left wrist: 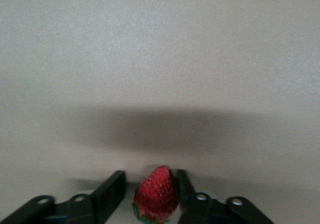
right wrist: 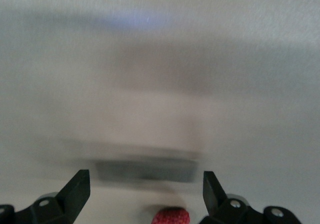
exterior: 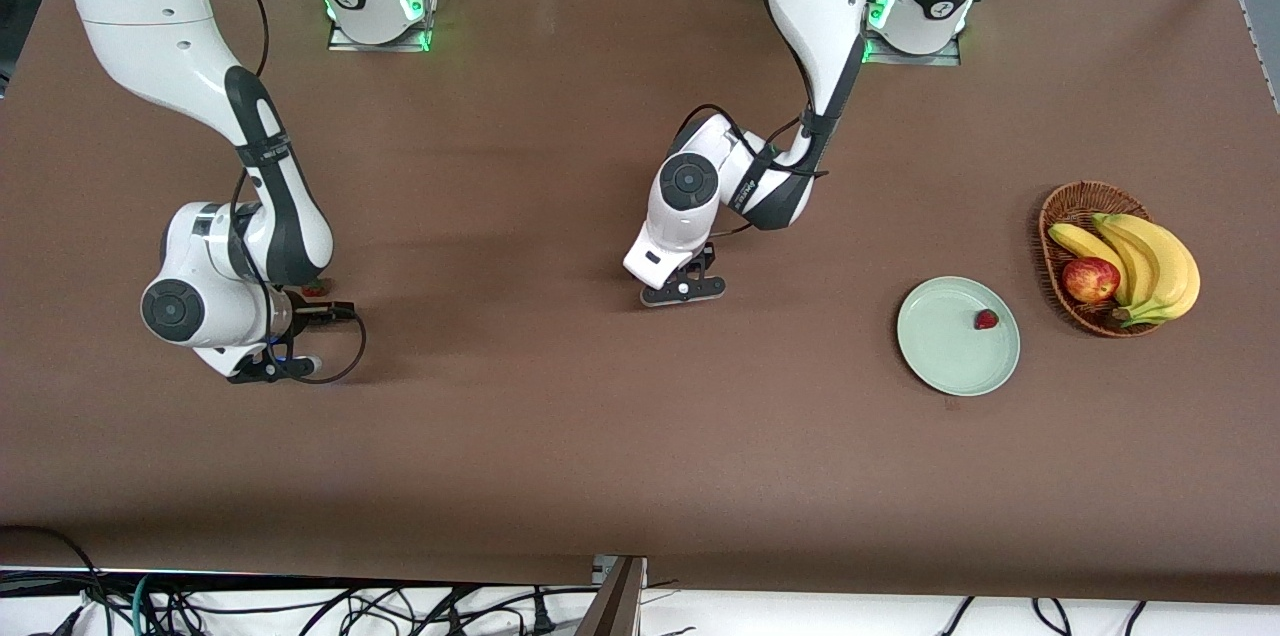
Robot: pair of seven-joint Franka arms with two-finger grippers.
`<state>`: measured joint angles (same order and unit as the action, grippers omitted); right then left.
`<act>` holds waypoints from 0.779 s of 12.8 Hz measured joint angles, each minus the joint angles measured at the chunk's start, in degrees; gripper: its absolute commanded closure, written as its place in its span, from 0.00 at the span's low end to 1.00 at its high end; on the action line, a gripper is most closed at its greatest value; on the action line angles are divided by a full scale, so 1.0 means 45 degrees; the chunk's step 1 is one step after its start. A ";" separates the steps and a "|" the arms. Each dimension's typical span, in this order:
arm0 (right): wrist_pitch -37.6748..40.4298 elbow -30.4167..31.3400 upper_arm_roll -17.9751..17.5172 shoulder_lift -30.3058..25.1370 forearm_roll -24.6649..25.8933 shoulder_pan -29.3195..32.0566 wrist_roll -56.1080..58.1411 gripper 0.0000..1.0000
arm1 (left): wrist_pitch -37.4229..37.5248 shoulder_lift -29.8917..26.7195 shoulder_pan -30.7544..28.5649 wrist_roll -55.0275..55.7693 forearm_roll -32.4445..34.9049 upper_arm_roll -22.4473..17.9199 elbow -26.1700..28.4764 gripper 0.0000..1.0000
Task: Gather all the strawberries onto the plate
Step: 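Grasp the second strawberry with the left gripper while the right gripper reaches the last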
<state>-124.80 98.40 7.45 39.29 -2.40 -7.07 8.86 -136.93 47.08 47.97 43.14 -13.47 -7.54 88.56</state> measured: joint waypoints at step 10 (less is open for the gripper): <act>-0.0435 0.2373 0.0426 -0.1312 0.0000 0.0010 0.0186 0.27 | 0.1560 -0.1331 -0.1617 -0.2929 0.0009 -0.0202 0.0103 1.00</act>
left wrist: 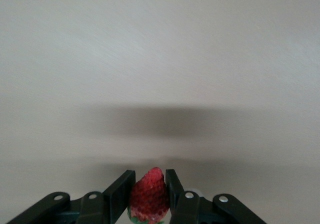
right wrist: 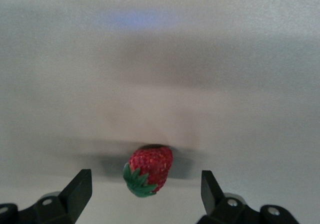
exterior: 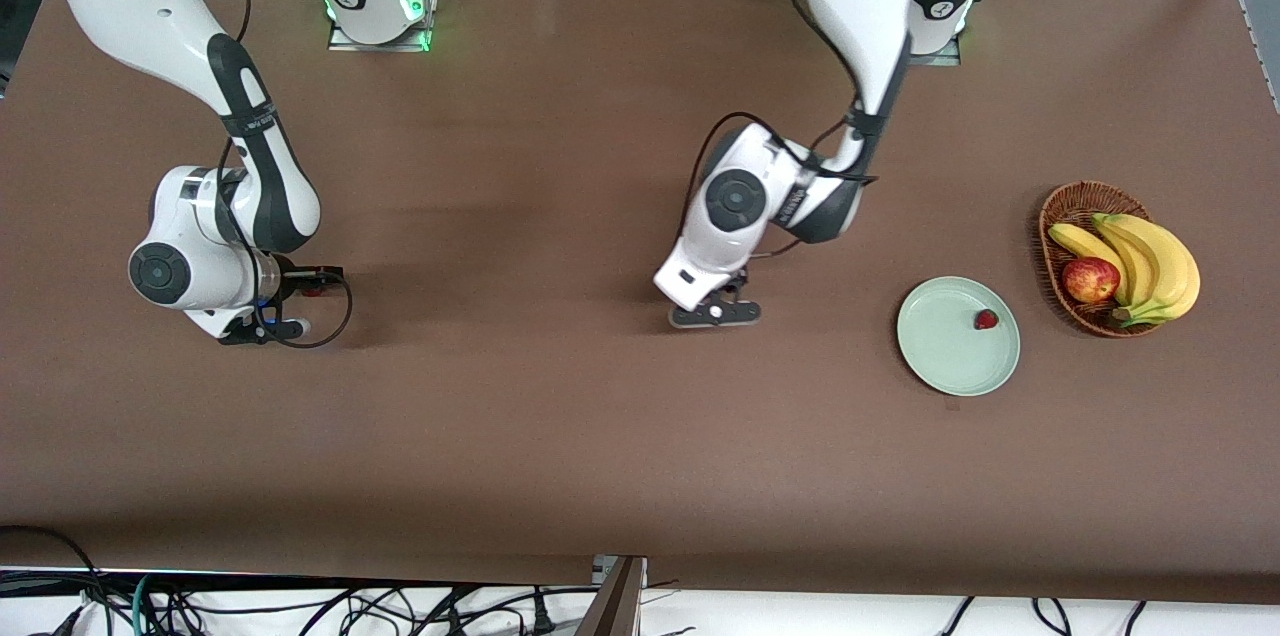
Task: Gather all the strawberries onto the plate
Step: 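Grasp the second strawberry with the left gripper while the right gripper reaches the last, then place the strawberry on the plate with the left gripper while the right gripper grasps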
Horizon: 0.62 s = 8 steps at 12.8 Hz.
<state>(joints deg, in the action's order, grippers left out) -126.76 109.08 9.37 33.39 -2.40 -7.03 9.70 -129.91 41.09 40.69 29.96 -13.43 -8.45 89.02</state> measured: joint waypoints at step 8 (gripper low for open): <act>-0.0263 0.0007 0.0003 -0.0023 -0.0001 -0.0010 -0.0025 0.70 | 0.0689 -0.2911 -0.4518 -0.8840 0.0528 -0.0522 0.3593 1.00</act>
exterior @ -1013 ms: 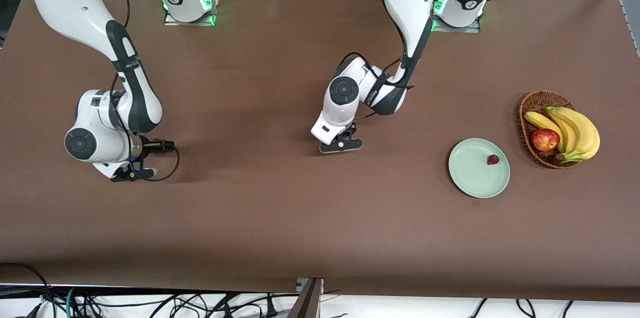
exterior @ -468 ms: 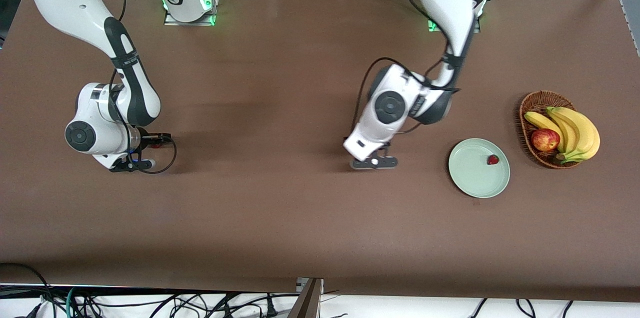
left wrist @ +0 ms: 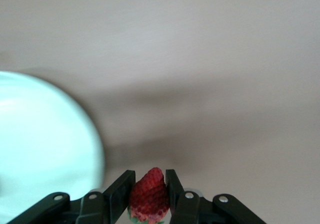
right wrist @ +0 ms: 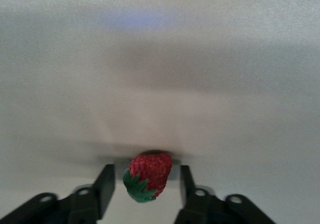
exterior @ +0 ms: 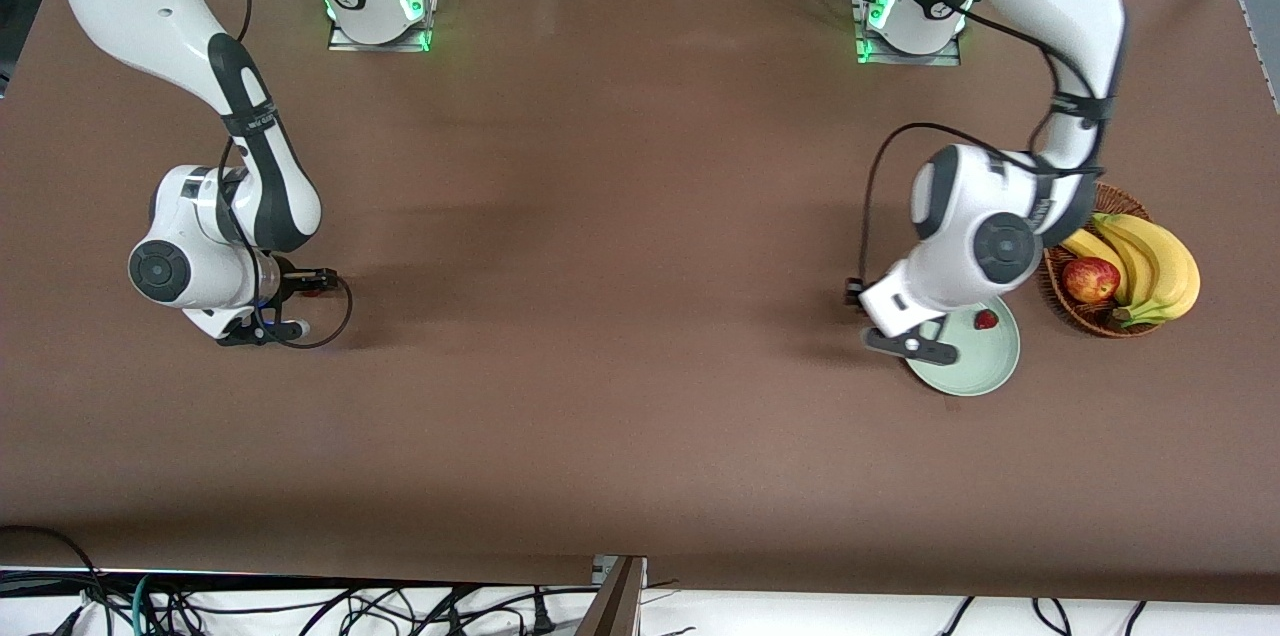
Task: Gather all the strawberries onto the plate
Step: 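Place the strawberry on the plate with the left gripper while the right gripper grasps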
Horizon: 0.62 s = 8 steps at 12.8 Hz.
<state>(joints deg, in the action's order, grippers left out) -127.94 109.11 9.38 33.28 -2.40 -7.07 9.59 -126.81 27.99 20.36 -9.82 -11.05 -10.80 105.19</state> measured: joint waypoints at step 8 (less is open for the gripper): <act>-0.0103 -0.1050 -0.0449 -0.0210 -0.0051 -0.0435 -0.0958 0.80 | -0.0634 0.0092 -0.1037 -0.1565 0.1289 -0.0877 0.0584 0.00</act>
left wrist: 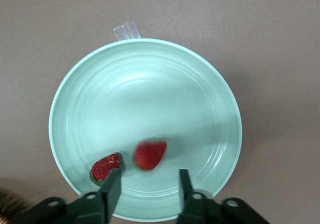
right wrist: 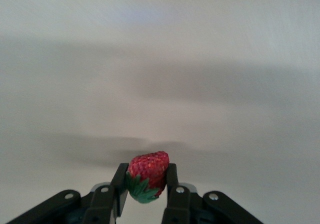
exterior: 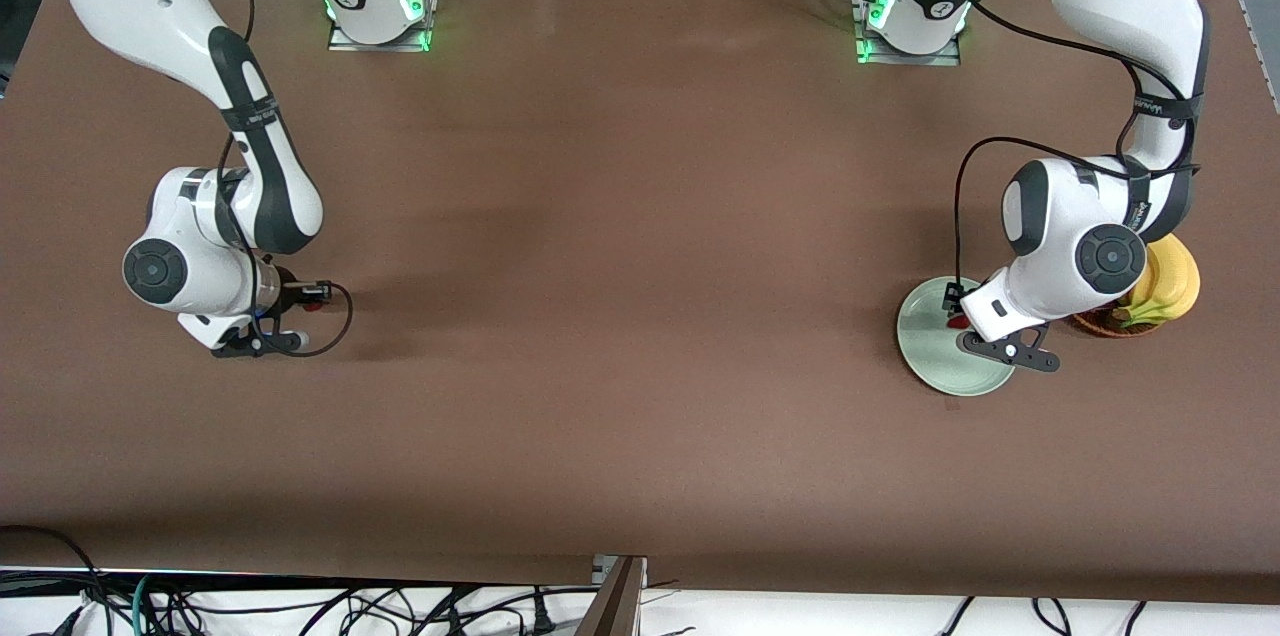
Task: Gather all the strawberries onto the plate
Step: 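Place the strawberry on the plate with the left gripper while the right gripper grasps, then carry the last strawberry to mid-table and release it with the right gripper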
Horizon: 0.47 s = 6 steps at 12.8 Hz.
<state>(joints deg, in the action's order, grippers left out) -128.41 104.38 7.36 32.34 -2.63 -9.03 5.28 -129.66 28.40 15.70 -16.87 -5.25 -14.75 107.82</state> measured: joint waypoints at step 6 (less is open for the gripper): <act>-0.0001 -0.2656 -0.0879 0.0787 -0.0038 -0.5053 -0.9627 0.79 | 0.0332 -0.0606 0.0577 0.0302 -0.0052 0.0460 0.0019 0.01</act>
<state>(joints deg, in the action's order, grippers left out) -128.41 92.43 3.40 35.88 -2.80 -31.77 -38.05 -128.17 25.68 18.29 -15.51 -5.49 -12.68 107.90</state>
